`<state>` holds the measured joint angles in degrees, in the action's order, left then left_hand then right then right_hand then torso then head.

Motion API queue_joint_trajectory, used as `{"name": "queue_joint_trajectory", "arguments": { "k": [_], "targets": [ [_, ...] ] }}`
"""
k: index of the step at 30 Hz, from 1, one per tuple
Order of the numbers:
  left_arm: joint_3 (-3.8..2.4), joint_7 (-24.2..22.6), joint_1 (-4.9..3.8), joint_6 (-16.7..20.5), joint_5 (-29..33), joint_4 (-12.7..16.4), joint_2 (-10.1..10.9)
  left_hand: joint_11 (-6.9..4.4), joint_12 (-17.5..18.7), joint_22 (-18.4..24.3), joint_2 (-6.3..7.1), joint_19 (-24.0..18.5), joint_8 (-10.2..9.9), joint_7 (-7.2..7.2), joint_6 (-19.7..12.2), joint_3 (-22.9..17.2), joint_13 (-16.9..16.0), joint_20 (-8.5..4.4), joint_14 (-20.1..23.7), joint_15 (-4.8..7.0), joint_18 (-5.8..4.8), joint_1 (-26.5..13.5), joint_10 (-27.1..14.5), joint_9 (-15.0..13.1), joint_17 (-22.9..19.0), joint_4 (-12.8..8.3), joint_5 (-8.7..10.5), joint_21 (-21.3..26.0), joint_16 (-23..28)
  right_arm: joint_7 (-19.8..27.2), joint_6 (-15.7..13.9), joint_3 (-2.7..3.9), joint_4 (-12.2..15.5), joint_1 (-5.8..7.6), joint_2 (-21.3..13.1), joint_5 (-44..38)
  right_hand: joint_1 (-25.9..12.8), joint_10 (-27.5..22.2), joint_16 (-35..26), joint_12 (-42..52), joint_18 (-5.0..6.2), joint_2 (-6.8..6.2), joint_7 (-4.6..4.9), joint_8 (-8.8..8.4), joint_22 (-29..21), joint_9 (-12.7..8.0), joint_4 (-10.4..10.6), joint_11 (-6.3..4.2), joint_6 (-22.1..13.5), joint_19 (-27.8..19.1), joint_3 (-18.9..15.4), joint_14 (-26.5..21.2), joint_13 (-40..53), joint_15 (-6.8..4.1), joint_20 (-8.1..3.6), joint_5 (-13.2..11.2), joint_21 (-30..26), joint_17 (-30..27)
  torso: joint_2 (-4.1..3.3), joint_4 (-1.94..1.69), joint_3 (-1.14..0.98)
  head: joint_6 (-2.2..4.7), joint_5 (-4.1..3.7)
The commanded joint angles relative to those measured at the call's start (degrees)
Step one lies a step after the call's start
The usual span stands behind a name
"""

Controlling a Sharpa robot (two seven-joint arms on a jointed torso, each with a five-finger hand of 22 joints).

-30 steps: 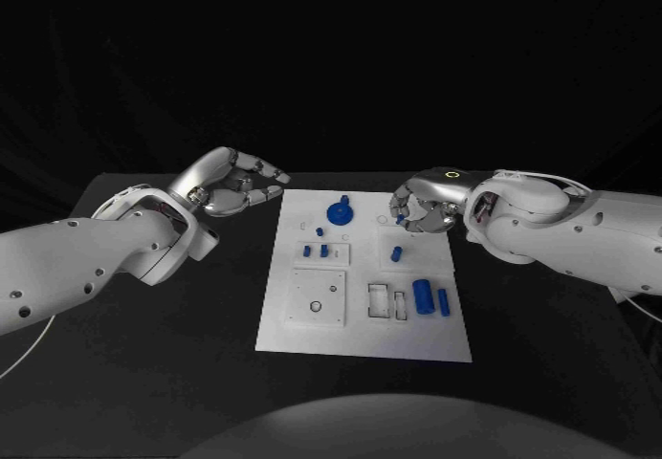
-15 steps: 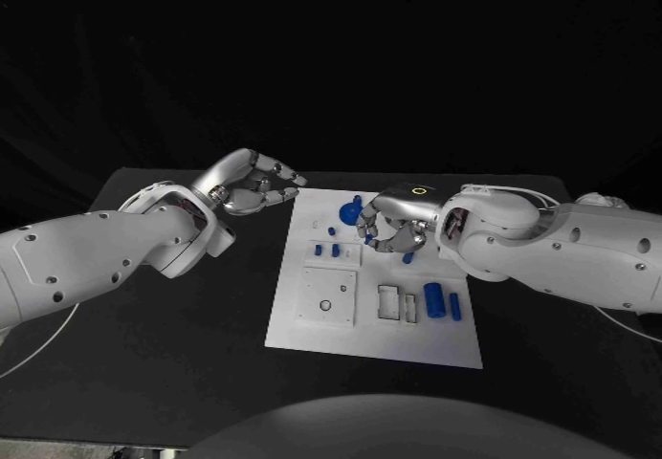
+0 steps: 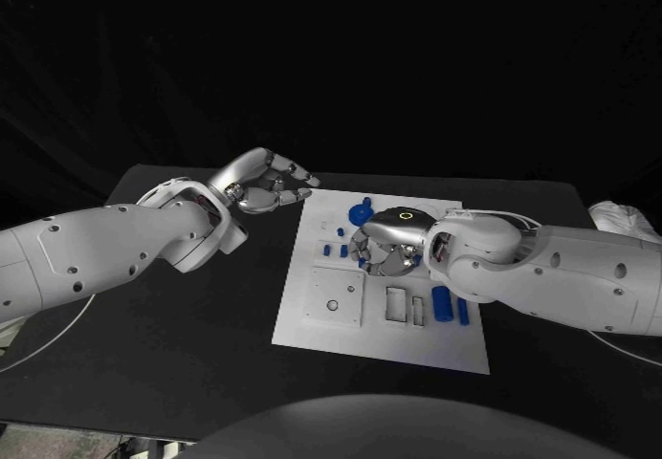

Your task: Assemble the parts on the task board

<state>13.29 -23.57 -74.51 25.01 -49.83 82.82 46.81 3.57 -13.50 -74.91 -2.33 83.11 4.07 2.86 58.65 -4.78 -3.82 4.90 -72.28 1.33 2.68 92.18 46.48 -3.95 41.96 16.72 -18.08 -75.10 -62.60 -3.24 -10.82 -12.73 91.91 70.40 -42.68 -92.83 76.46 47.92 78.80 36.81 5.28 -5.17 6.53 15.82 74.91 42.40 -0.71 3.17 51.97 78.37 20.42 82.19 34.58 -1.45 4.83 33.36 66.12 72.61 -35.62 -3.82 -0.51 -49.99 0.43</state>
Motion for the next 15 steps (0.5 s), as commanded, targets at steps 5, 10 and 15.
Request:
{"name": "queue_joint_trajectory", "arguments": {
  "k": [5,10,15],
  "targets": [
    [-0.04,0.1,0.00,-1.1,-0.1,-0.2,-0.4,0.26,0.3,-10.6,0.40,-0.4,-0.4,0.40,-0.1,-0.4,0.1,0.06,0.5,-0.05,0.70,0.3,-0.2,0.1,-0.2,0.0,0.24,0.4,0.2,-0.8,1.6,0.03,-0.2,-0.76,0.7,-2.5,-0.4,0.5,-0.3,-0.3,-0.22,-0.12,0.14,-0.39,8.3,-0.1,-0.1,0.06,-0.4,-0.2,0.3,-0.1,-0.1,0.54,0.21,-0.5,-0.3,-0.1,-0.02,0.03,0.09,-0.01,0.31],
    [-0.04,0.1,0.00,-1.3,-0.1,-0.3,-0.6,0.27,0.3,-10.6,0.39,-0.4,-0.4,0.41,-0.1,-0.5,0.1,0.07,0.6,-0.06,0.70,0.3,-0.2,0.1,-0.3,0.0,0.23,0.4,0.3,-0.6,1.4,0.03,-0.1,-1.43,1.0,-2.5,-0.4,0.5,-0.3,-0.3,-0.22,-0.11,0.16,-0.44,8.3,-0.2,-0.2,0.08,-0.5,-0.2,0.4,-0.1,-0.1,0.56,0.23,-0.5,-0.4,-0.1,0.03,-0.01,0.07,-0.01,0.38],
    [-0.04,0.1,0.00,-1.4,-0.1,-0.4,-0.6,0.29,0.3,-10.6,0.39,-0.4,-0.4,0.41,-0.1,-0.6,0.1,0.09,0.6,-0.07,0.71,0.4,-0.2,0.1,-0.3,0.0,0.20,0.4,0.3,-0.6,1.2,0.03,0.4,-2.16,1.1,-2.3,-0.3,0.6,-0.2,-0.4,-0.24,-0.11,0.25,-0.57,8.4,-0.2,-0.3,0.12,-0.5,-0.1,0.5,0.0,-0.2,0.62,0.30,-0.8,-0.2,0.0,0.04,-0.05,0.00,-0.01,0.83]
  ]
}}
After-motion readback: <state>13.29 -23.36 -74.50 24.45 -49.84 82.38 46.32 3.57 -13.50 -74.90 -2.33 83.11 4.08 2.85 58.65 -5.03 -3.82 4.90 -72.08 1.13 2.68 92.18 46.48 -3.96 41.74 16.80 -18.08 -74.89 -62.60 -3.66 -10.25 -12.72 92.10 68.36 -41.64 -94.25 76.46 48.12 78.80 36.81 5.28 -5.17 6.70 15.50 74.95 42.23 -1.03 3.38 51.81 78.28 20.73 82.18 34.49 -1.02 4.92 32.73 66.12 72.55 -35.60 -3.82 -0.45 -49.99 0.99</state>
